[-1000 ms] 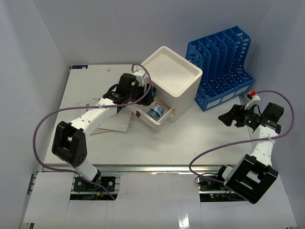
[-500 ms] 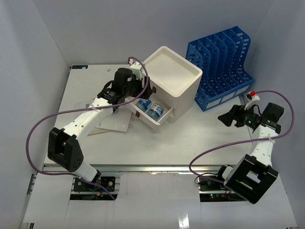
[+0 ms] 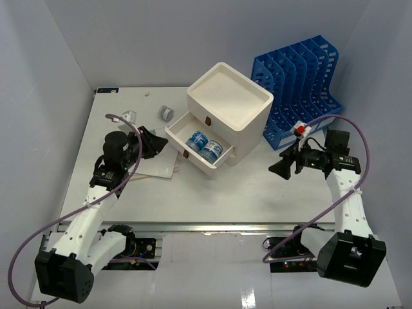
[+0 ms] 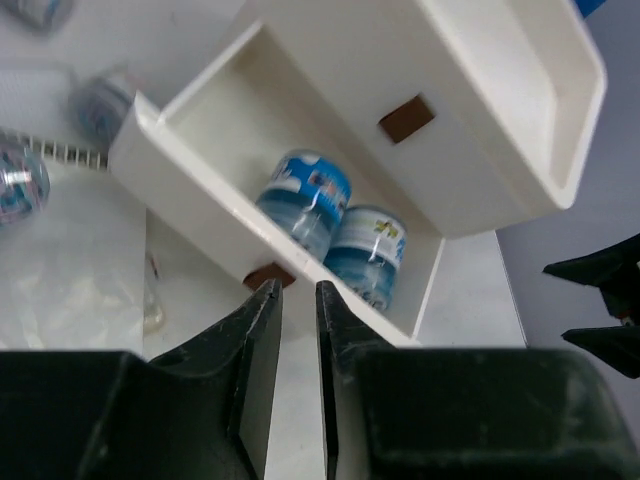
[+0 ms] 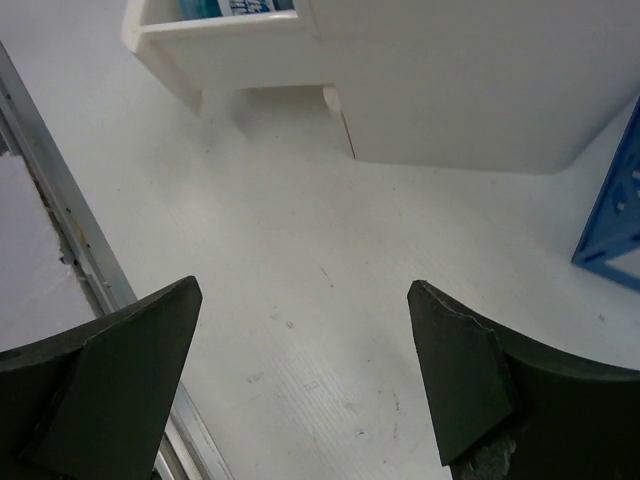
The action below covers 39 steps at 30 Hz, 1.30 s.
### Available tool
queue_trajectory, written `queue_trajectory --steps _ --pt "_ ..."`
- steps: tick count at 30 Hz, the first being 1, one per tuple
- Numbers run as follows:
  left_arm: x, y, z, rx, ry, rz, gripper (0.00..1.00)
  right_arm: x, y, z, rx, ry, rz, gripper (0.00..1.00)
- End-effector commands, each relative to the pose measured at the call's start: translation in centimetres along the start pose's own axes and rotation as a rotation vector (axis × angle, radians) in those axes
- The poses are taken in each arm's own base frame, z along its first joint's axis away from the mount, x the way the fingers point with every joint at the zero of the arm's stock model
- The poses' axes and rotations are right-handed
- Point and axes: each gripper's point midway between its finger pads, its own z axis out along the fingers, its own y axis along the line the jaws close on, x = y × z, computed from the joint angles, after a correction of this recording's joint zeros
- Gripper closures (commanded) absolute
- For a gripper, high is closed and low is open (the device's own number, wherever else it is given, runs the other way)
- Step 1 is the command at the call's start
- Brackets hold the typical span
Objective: Organize the desk
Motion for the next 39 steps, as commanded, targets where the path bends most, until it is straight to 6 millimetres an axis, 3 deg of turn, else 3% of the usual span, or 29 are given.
queue_trajectory --steps 1,3,5,7,9,12,14,15,17,23,25,28,34,39 --pt "4.1 0.4 0.6 0.131 0.137 -0.239 0.73 -8.3 2.5 0.5 0.035 0.005 -0.315 0.08" --pt "6.5 1.2 1.3 0.159 0.209 -0.300 0.77 -10.7 4.1 1.6 0.024 0.018 -0.340 0.05" --pt "6.8 1.3 2.0 0.181 0.215 -0.331 0.78 -13.0 6.3 3.7 0.011 0.051 -0.404 0.05" --pt "7.5 1.8 2.7 0.181 0.235 -0.357 0.79 -13.7 7.9 6.3 0.011 0.091 -0.417 0.05" --pt "7.7 2.2 3.4 0.177 0.242 -0.364 0.79 -15.2 8.5 8.3 0.022 0.108 -0.401 0.05" --pt "8.0 2.6 4.2 0.172 0.257 -0.368 0.79 -18.7 8.1 10.9 0.093 0.103 -0.376 0.10" --pt "8.0 2.7 4.7 0.171 0.265 -0.369 0.79 -18.6 6.7 13.6 0.189 0.152 -0.358 0.10" --pt "8.1 2.9 4.9 0.169 0.269 -0.366 0.79 -19.9 6.0 13.9 0.252 0.140 -0.364 0.10" --pt "8.0 2.9 5.4 0.169 0.276 -0.362 0.79 -19.1 5.2 16.2 0.283 0.181 -0.349 0.10" --pt "8.6 3.3 6.7 0.163 0.308 -0.362 0.79 -17.5 1.8 18.4 0.430 0.251 -0.348 0.07" --pt "8.6 3.0 7.3 0.176 0.314 -0.359 0.79 -16.9 2.3 18.8 0.395 0.260 -0.343 0.23" --pt "8.2 2.0 8.2 0.210 0.318 -0.345 0.79 -15.5 2.5 19.2 0.362 0.292 -0.335 0.57" --pt "8.5 -0.1 11.2 0.252 0.346 -0.319 0.79 -14.0 4.6 19.6 0.228 0.326 -0.310 0.75" --pt "8.3 -1.7 13.9 0.268 0.350 -0.301 0.80 -13.3 6.0 20.0 0.144 0.338 -0.292 0.80"
